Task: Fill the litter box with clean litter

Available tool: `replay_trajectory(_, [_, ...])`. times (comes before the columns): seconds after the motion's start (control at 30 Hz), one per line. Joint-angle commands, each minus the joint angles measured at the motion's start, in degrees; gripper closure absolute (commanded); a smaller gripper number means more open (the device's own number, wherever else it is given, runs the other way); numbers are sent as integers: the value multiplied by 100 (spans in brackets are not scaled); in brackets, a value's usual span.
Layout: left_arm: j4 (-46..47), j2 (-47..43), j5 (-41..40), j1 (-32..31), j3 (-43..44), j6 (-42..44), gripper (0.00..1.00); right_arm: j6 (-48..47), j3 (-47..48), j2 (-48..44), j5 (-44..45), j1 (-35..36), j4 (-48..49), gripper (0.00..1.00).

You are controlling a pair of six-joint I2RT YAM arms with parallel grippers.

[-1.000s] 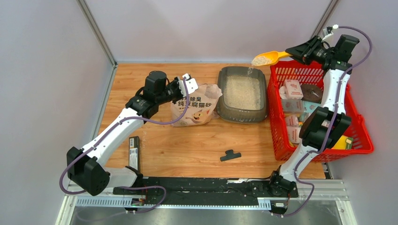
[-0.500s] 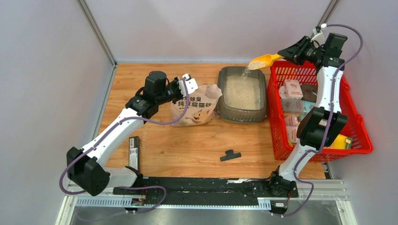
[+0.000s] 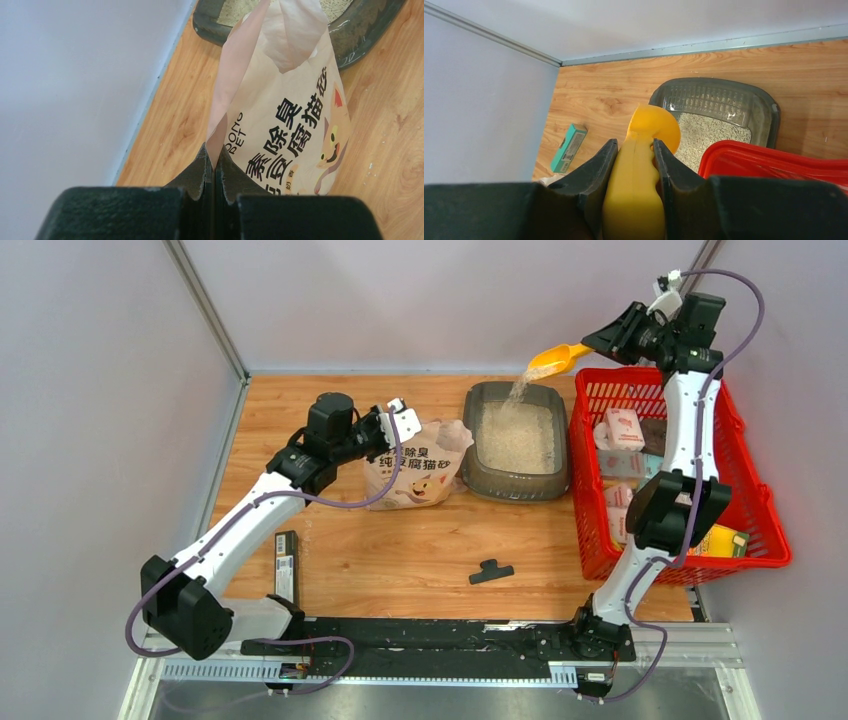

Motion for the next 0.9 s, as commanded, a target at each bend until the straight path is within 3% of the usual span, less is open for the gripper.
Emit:
replay_trajectory(0.0, [1123, -444, 243, -21, 168, 72, 100, -546, 326, 20, 384, 295, -178, 100])
replay_trajectory(0.17, [1149, -514, 243, -13, 72, 63, 100, -1091, 151, -313, 666, 445, -511, 100])
replay_trajectory(0.43, [1246, -584, 304, -13, -34, -104, 100, -3341, -649, -1491, 1888, 1218, -1136, 100])
replay_trajectory(0.7, [1378, -479, 366, -13, -25, -209, 100, -3307, -826, -1738, 1950, 1280, -1145, 100])
replay_trajectory(0.87, [1351, -549, 357, -13, -34, -280, 100, -3123, -852, -1922, 1476, 1341, -1250, 100])
